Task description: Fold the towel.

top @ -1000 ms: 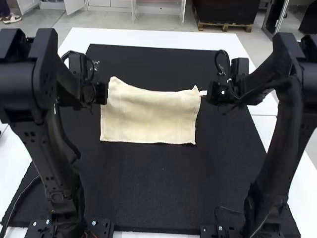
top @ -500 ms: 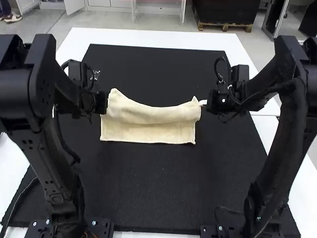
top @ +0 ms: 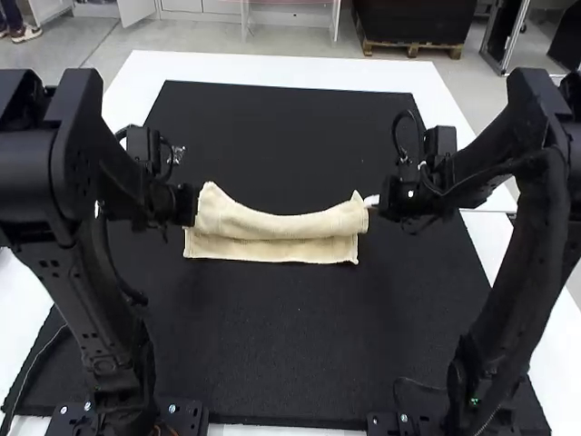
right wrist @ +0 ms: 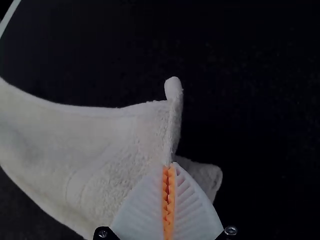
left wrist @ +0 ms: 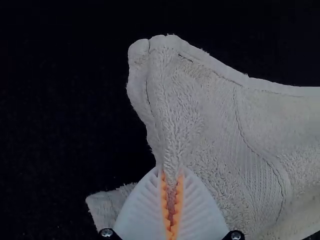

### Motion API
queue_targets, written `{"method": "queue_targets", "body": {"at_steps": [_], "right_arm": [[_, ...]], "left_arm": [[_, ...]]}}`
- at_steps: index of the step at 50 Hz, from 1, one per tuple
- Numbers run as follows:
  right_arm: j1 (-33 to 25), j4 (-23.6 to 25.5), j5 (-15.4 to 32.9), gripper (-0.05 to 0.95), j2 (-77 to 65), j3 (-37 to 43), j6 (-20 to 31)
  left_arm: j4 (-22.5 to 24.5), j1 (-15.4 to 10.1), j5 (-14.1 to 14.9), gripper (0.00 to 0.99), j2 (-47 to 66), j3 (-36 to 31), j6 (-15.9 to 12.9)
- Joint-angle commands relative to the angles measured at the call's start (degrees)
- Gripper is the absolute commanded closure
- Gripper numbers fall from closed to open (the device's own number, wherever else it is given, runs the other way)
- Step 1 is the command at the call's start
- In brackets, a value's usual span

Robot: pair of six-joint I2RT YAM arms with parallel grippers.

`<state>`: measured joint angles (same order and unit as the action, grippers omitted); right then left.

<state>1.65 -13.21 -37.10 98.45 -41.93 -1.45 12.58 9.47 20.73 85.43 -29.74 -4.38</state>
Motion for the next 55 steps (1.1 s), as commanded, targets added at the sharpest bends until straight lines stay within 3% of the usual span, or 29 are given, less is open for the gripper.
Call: {"method": "queue_targets", "body": {"at_steps": [1, 24, 30, 33, 38, 44, 47, 55], "right_arm": [[-0.51, -0.15, -1.04, 0.92, -2.21, 1.33, 1.54], [-0.33, -0.59, -0.95, 0.92, -2.21, 6.25, 3.3], [-0.42, -1.99, -0.52, 0.88, -2.04, 7.66, 3.56], [-0.51, -1.82, -0.08, 0.83, -2.04, 8.01, 4.79], [-0.6, -1.82, 0.28, 0.54, -2.04, 8.53, 4.79], [-0.42, -1.82, 0.54, 0.19, -2.04, 8.89, 4.79], [-0.42, -1.73, 1.07, -0.01, -2.04, 8.97, 4.79], [-0.24, -1.82, 1.24, -0.01, -2.04, 8.89, 4.79]], "left_arm": [[0.69, 0.63, -0.52, 0.977, -1.4, 0.91, -1.15], [2.98, 0.72, -1.13, 0.977, -1.4, 5.3, -1.42], [5.09, 0.72, -1.57, 0.97, -1.4, 6.88, -1.51], [6.05, 0.72, -1.66, 0.87, -1.4, 7.68, -1.42], [7.2, 0.9, -1.66, 0.69, -1.4, 9.08, -1.33], [7.37, 1.69, -1.66, 0.295, -1.4, 9.7, -1.33], [7.37, 2.48, -1.57, 0.039, -1.4, 9.79, -1.33], [7.64, 6.17, 0.01, 0.025, -1.49, 9.7, -1.24]]}}
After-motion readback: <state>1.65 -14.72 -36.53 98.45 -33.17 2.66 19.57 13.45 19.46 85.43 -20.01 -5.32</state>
